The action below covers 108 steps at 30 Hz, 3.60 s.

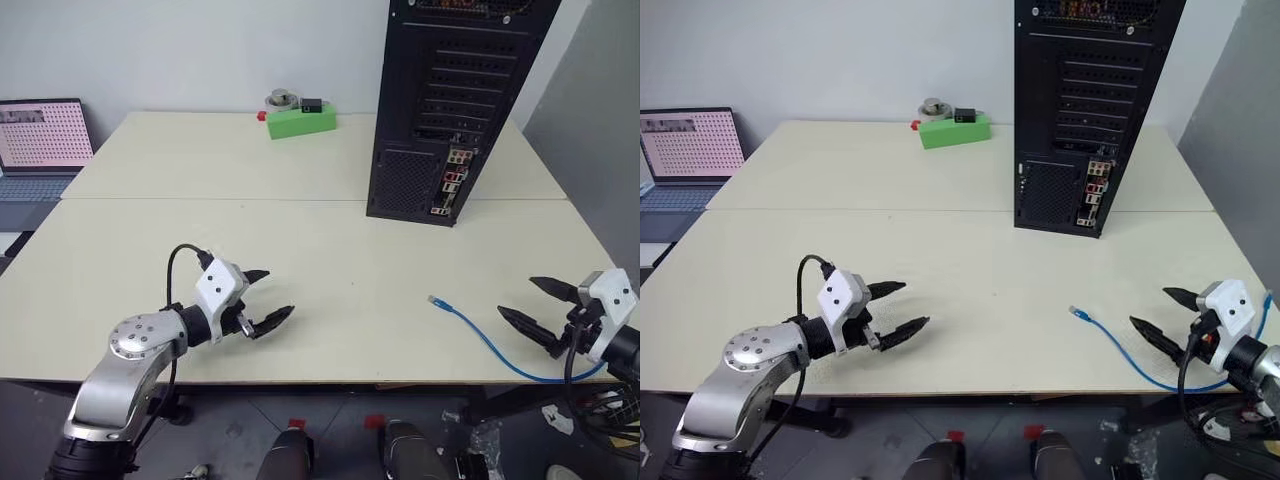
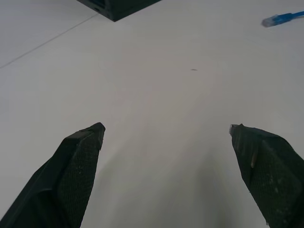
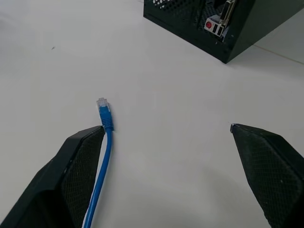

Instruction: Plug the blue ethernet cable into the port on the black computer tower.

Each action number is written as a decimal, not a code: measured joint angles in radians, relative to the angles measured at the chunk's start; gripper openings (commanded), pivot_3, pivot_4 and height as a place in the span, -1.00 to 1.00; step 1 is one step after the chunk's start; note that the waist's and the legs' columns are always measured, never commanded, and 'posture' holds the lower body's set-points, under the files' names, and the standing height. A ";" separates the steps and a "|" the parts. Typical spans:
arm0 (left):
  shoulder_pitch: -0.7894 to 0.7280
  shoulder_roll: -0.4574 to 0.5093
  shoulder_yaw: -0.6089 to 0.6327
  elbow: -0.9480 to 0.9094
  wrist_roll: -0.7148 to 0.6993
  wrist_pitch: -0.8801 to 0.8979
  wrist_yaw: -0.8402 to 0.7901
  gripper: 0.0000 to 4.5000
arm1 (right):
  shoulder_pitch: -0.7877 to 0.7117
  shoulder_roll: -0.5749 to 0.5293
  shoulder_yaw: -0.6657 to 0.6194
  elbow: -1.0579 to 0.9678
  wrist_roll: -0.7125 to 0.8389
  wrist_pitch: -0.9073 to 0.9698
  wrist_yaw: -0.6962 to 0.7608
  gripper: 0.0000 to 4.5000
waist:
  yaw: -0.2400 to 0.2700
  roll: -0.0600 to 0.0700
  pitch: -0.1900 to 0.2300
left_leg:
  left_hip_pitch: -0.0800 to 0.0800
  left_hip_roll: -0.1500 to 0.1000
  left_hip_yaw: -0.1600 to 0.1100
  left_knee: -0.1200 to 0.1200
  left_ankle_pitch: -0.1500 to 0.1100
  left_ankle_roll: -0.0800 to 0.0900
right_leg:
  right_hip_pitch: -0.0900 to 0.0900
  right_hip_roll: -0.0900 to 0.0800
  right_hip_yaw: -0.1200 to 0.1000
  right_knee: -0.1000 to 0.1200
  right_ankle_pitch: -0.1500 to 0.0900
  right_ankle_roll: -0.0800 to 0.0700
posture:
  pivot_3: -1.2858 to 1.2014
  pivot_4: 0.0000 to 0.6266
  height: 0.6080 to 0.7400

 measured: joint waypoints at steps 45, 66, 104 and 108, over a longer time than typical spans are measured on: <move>-0.179 0.074 -0.226 -0.031 -0.025 -0.046 -0.280 1.00 | -0.111 0.015 0.276 -0.038 -0.113 0.153 -0.076 1.00 | 0.000 -0.007 0.004 | -0.001 0.010 0.010 0.002 -0.001 -0.001 | -0.001 0.005 -0.001 0.001 0.000 0.000 | 0.03 -0.52 1.00; -0.362 -0.010 -0.330 0.168 0.065 -0.139 -0.359 1.00 | -0.191 0.020 0.376 0.081 -0.215 0.077 -0.043 -0.96 | 0.000 -0.007 0.004 | 0.001 0.011 0.009 0.004 -0.001 -0.001 | 0.002 0.009 0.000 0.002 0.000 0.000 | 0.03 -0.52 1.00; -0.523 -0.205 -0.425 0.427 0.237 -0.204 -0.326 -0.55 | -0.479 0.048 0.656 -0.149 -0.283 0.204 0.000 -1.00 | 0.000 -0.007 0.004 | 0.000 0.012 0.006 0.004 -0.001 -0.001 | 0.001 0.010 0.000 0.003 0.004 0.005 | 0.03 -0.52 1.00; -0.523 -0.211 -0.425 0.430 0.242 -0.209 -0.326 -0.88 | -0.479 0.048 0.656 -0.149 -0.283 0.209 0.002 -1.00 | 0.000 -0.007 0.004 | 0.000 0.012 0.006 0.004 -0.001 -0.001 | 0.001 0.010 0.000 0.003 0.004 0.005 | 0.03 -0.52 1.00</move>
